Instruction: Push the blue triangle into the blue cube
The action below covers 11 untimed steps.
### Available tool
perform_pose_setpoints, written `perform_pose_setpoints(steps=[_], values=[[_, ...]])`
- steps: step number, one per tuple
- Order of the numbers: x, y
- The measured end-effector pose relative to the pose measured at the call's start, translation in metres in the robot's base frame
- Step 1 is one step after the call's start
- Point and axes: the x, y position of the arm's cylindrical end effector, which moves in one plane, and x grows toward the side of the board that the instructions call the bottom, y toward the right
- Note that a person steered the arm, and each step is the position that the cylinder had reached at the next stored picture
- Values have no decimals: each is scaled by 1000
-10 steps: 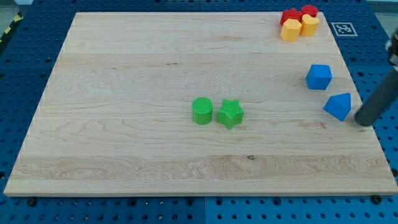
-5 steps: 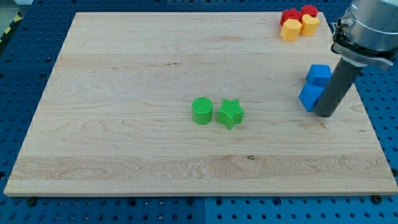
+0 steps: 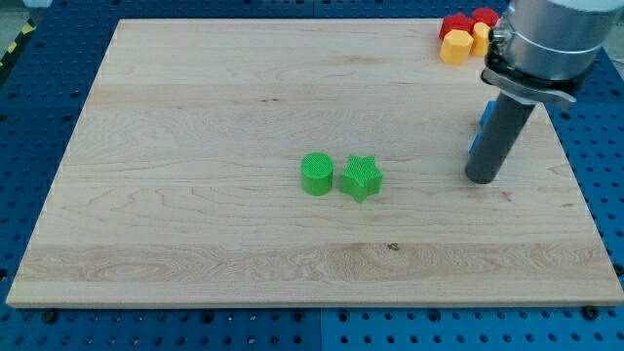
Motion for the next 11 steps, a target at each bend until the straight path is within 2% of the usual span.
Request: perform_pose_setpoints(steps=[1,2,3,6,10,11], values=[[0,17],[0,2],[-1,-45],[-9,5],[3,-4],[-22,-14]])
